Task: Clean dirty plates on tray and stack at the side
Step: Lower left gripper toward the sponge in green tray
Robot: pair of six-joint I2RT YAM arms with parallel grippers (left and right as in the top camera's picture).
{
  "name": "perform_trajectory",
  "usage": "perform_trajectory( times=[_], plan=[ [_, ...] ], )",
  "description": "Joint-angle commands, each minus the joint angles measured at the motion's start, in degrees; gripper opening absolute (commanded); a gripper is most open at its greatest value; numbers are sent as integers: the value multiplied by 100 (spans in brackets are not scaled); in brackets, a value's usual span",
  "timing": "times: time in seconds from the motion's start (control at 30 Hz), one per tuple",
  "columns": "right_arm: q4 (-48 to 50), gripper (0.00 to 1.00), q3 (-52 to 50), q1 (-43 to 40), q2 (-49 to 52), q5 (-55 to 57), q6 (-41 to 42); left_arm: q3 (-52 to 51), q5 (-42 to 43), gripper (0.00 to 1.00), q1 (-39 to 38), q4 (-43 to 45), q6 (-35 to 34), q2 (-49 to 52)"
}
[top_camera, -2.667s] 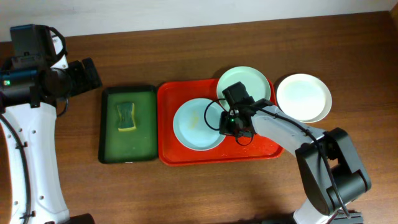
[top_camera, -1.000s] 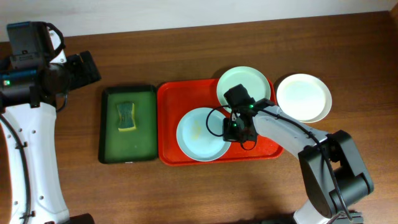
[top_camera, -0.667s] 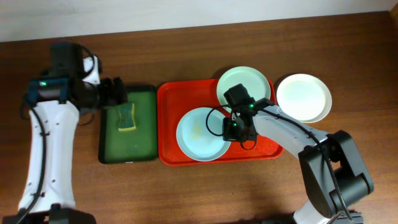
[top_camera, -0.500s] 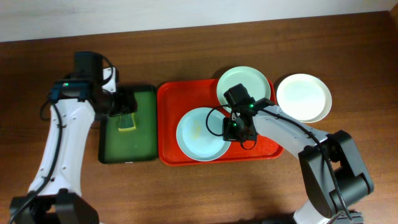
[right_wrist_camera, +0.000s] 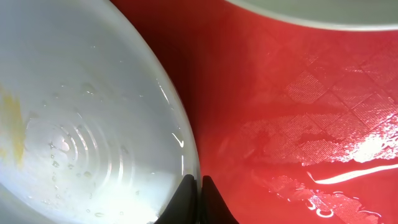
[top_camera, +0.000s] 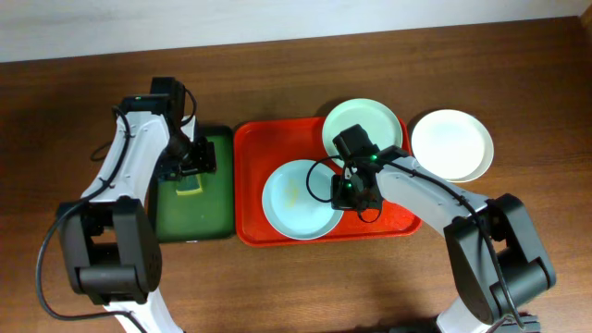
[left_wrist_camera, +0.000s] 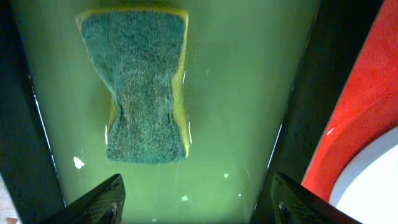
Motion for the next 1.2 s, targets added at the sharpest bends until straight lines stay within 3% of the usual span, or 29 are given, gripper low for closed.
perform_trajectory(
  times=[0.0, 0.47, 0.9, 1.03, 1.17],
  plan=[
    [-4, 4, 87, 20, -122, 74, -44, 109, -63, 70, -4, 138, 50, 59],
    [-4, 4, 87, 20, -122, 96, -44, 35, -63, 70, -20, 1001, 50, 306],
    [-4, 4, 87, 22, -122, 98, -48, 35, -284, 71, -20, 1257, 52, 748],
    [-4, 4, 87, 22, -122, 96, -68, 35, -428, 64, -17, 1257, 55, 750],
    [-7, 4, 87, 22, -122, 96, -68, 184, -426, 64, -17, 1075, 247, 743]
  ],
)
